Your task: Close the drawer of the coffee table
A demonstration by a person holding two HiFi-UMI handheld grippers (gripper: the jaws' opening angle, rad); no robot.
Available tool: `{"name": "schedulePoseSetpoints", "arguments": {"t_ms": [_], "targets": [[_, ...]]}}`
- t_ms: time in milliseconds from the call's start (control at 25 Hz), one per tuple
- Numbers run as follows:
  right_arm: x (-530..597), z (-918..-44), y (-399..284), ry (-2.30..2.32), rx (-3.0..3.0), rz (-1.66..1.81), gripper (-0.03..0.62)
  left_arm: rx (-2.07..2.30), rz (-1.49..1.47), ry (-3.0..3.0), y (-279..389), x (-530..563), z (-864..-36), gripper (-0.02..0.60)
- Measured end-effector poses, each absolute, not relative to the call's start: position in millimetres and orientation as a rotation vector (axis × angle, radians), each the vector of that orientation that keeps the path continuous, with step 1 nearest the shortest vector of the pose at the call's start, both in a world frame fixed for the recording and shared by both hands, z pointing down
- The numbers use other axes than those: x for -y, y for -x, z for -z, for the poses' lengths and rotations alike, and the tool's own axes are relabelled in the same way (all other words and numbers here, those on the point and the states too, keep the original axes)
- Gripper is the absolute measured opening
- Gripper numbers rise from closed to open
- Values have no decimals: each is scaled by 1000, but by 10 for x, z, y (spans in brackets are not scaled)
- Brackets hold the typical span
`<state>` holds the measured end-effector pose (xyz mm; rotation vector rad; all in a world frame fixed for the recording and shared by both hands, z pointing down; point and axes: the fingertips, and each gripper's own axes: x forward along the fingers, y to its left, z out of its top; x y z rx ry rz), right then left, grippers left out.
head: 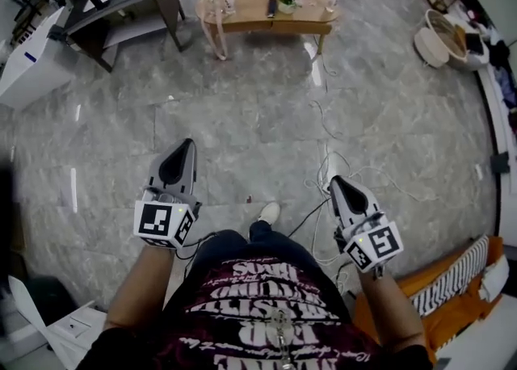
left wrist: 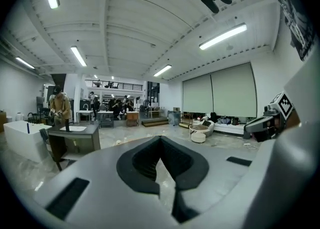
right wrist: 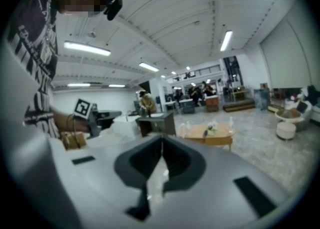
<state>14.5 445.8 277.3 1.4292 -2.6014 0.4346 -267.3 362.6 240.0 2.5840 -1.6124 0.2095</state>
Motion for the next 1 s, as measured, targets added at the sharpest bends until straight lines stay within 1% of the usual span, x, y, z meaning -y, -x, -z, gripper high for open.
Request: {"name": "schedulePoseSetpoints", "arguments": {"t_ms": [120,240,480,600,840,1000], "targets": [[-4285,-2639,-290,-1290,2621,-427,35,1595,-198,-2617,2353,-3349,-2266,23],[-4156,-2520,-479,-1252,2605,-490,35,1556,-228,-2664,2128,-3208,-2194,23],[-3900,-2505,-480,-1170,2617,-360,35,1548,-267,-2578,2164,-3016,-2539,23],[-3651,-2539,-430,-1265,2660,-351,35,1550,-281,-2563,2142,-2934,-2670,23],[-3116,-2742,-332,-1513,2593,-321,35,1604,-250,-2602,2104,-2585,-2644,23],[-2711,-2648,-207,-1539,2595,-321,35,1617,-212,-2591,2146,-2257,-2597,23]]}}
